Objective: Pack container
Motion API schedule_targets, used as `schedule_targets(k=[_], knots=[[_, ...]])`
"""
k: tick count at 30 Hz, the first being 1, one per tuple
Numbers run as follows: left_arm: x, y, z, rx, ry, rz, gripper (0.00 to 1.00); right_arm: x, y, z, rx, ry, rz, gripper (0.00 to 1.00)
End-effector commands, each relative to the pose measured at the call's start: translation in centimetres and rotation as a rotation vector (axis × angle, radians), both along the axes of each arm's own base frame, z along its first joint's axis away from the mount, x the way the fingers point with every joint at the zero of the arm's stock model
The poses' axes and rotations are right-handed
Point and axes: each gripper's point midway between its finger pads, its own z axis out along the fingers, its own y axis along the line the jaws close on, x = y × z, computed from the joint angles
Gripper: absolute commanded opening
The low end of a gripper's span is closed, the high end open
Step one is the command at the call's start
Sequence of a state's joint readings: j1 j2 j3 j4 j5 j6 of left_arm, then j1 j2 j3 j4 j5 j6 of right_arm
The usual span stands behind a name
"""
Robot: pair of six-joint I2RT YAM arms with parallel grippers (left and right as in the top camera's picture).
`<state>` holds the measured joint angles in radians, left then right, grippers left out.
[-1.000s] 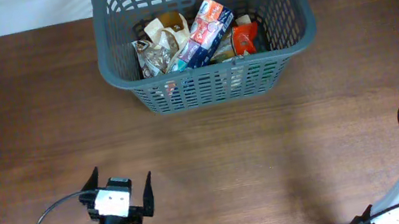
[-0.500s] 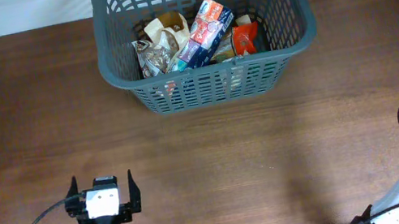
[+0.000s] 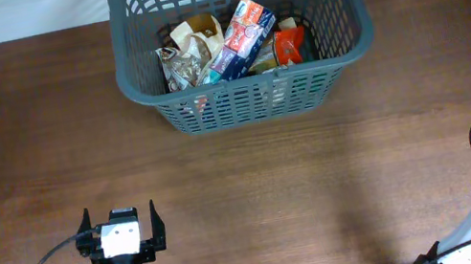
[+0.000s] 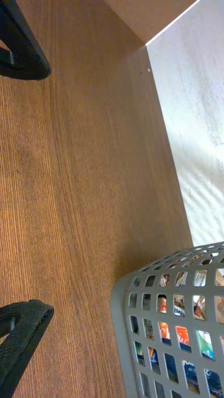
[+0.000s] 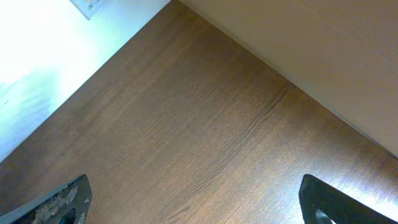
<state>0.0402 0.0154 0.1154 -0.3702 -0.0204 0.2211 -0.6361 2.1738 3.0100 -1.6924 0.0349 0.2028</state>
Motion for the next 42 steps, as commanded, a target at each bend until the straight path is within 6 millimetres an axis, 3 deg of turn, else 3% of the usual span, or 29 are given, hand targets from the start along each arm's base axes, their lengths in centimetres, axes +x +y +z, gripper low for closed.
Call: schedule_targets(k=[1,21,31,36,42], knots=[[0.0,0.2,0.1,0.017,-0.007,0.011,0.99,-0.5,0.5,0.9,-0.007,-0.016,0.003,0.99],[0.0,0.2,0.1,0.017,-0.007,0.011,0.99,-0.5,0.5,0.9,-0.006,-0.016,0.003,0.99],[0.0,0.2,0.1,0.017,-0.007,0.011,0.99,-1.1,1.0,2.1,-0.023,-0.038,0.004,0.99],[0.0,0.2,0.1,0.017,-0.007,0.011,0.99,-2.3,1.6,4.0,-0.067,-0.064,0.003,0.99],[0.0,0.2,0.1,0.017,-0.007,0.011,0.99,-6.0,3.7,5.8,-0.081,-0.049,-0.013,0.98]])
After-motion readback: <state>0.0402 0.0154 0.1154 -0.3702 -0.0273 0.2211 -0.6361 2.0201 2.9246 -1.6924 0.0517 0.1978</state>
